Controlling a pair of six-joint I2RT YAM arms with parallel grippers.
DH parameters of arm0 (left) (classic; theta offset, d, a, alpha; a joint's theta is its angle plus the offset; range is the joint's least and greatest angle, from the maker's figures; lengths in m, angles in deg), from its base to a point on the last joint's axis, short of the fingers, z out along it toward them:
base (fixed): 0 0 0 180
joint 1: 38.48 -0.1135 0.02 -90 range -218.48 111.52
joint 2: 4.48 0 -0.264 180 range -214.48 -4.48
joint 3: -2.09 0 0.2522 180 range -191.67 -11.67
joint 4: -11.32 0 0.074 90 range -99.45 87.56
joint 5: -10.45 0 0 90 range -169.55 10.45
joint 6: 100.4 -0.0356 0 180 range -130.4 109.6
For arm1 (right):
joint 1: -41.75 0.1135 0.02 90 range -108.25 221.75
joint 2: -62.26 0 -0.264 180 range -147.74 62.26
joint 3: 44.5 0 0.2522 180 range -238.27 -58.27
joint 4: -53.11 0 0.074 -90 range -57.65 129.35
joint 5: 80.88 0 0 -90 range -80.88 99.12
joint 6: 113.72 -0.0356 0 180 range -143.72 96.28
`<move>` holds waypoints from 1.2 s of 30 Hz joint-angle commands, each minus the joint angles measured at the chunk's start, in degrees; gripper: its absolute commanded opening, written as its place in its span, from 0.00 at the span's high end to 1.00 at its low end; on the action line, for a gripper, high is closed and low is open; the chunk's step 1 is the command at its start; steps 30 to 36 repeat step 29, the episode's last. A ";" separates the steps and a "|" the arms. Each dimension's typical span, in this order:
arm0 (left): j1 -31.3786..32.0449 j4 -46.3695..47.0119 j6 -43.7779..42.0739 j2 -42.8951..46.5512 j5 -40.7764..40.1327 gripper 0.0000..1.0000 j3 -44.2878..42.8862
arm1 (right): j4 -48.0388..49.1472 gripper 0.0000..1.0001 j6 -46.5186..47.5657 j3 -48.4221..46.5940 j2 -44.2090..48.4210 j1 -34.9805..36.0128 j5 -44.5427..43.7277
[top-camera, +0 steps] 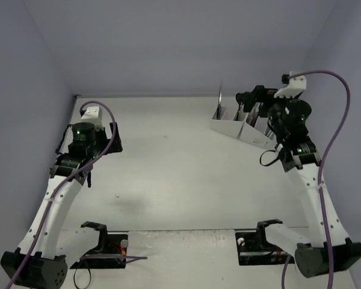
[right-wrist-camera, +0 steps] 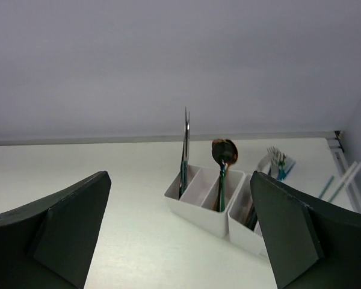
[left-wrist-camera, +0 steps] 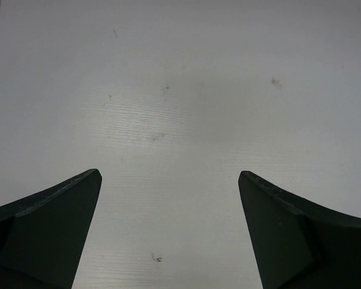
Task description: Sort the eating utensils into containers
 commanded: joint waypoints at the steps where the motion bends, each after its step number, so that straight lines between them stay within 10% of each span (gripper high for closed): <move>1: -0.35 -1.97 -1.71 7.01 -6.34 0.03 -4.93 | 0.76 0.00 -3.87 6.83 10.31 -0.23 -7.45; 16: -0.35 -9.40 -3.87 25.71 -12.35 0.03 -0.56 | -9.31 0.00 -1.38 20.18 35.67 1.79 -11.68; 36: -0.32 -9.00 -2.02 25.75 -13.02 0.03 3.14 | -9.23 0.00 -0.80 20.89 38.56 2.76 -10.37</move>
